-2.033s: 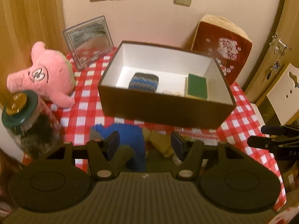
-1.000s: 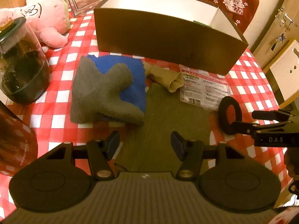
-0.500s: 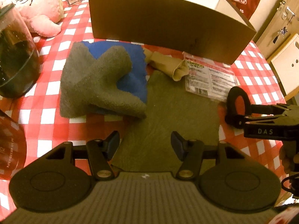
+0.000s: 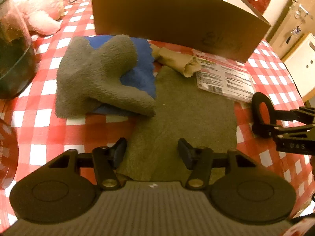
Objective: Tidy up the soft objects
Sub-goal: 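Move left tool down to the olive-green cloth while right tool approaches the black ear pad, then grasp the olive-green cloth with left tool while right tool grasps the black ear pad, then lift the cloth and ear pad and carry both over the brown box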
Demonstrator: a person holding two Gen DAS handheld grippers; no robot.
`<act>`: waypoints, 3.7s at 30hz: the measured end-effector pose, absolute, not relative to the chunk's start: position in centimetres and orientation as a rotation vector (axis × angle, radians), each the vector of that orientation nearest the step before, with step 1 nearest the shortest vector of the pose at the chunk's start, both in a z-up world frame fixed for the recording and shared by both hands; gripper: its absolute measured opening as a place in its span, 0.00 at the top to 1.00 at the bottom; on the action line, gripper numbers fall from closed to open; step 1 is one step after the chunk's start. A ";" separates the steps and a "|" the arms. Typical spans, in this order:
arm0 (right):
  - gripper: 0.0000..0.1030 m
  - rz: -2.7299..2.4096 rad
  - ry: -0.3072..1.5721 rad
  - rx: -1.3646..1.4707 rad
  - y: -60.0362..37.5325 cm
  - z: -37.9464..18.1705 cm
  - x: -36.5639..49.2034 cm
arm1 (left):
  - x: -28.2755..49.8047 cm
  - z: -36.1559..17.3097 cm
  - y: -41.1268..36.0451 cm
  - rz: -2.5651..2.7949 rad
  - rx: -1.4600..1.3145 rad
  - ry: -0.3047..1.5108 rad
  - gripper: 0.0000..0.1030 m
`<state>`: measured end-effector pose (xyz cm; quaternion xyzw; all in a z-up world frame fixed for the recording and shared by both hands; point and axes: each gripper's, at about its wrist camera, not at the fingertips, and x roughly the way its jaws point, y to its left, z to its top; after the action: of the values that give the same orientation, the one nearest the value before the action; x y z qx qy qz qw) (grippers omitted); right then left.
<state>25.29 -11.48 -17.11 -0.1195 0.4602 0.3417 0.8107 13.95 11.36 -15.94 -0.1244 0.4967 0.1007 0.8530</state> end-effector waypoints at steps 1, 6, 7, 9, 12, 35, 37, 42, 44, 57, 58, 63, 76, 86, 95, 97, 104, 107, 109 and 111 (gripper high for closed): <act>0.35 0.730 0.988 -0.254 -11.8 -17.0 25.2 | 14.0 -15.9 11.2 0.202 -0.253 1.043 0.63; 0.35 0.727 1.019 -0.243 -13.2 -16.8 24.8 | 13.3 -14.8 10.2 0.167 -0.196 1.042 0.92; 0.35 0.729 1.024 -0.244 -13.5 -16.8 24.7 | 13.0 -14.4 10.1 0.146 -0.206 1.045 0.92; 0.35 0.735 1.033 -0.247 -14.0 -16.7 24.5 | 12.3 -13.8 9.7 0.104 -0.239 1.057 0.92; 0.35 0.743 1.036 -0.259 -14.6 -16.7 24.2 | 12.0 -13.7 9.2 0.094 -0.266 1.064 0.86; 0.27 0.711 1.019 -0.272 -13.6 -17.0 25.1 | 15.8 -14.4 8.1 0.159 -0.227 1.093 0.94; 0.32 0.715 1.005 -0.287 -13.7 -16.9 25.0 | 15.6 -14.0 7.7 0.157 -0.211 1.086 0.95; 0.34 0.749 1.001 -0.296 -14.2 -16.7 24.9 | 14.9 -12.8 7.0 0.153 -0.207 1.073 0.95; 0.34 0.758 1.000 -0.296 -14.4 -16.5 24.8 | 14.5 -12.2 7.0 0.159 -0.213 1.065 0.95; 0.34 0.771 0.955 -0.236 -15.9 -14.0 25.0 | 12.1 -6.3 7.6 0.210 -0.206 0.937 0.96; 0.34 0.775 0.949 -0.233 -15.9 -13.8 25.0 | 12.0 -5.9 7.6 0.214 -0.206 0.929 0.96; 0.34 0.800 0.920 -0.217 -15.8 -12.6 25.0 | 11.7 -4.9 7.4 0.220 -0.206 0.902 0.96; 0.34 0.853 0.862 -0.178 -15.3 -9.3 25.2 | 11.8 -2.2 7.0 0.217 -0.184 0.829 0.96; 0.34 0.857 0.808 -0.148 -14.8 -6.5 26.2 | 13.4 0.2 7.2 0.191 -0.165 0.749 0.96; 0.34 0.851 0.760 -0.137 -13.8 -4.9 27.7 | 15.9 2.9 8.1 0.179 -0.127 0.667 0.96; 0.34 0.853 0.751 -0.131 -13.5 -4.4 28.3 | 16.5 3.5 8.5 0.179 -0.118 0.648 0.96; 0.34 0.867 0.703 -0.106 -11.8 -2.4 31.3 | 20.2 5.7 10.4 0.186 -0.099 0.584 0.96; 0.34 0.871 0.681 -0.110 -10.6 -1.6 32.8 | 22.3 6.5 11.2 0.188 -0.089 0.566 0.96; 0.34 0.873 0.668 -0.110 -9.9 -1.2 34.0 | 23.6 7.0 11.8 0.190 -0.088 0.556 0.96; 0.34 0.873 0.660 -0.105 -9.1 -0.8 35.2 | 25.1 7.3 12.3 0.187 -0.088 0.549 0.96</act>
<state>35.19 -9.14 -0.85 -0.0497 0.3135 0.4147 0.8528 25.06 12.33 7.28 -0.0432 0.2704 0.0921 0.9574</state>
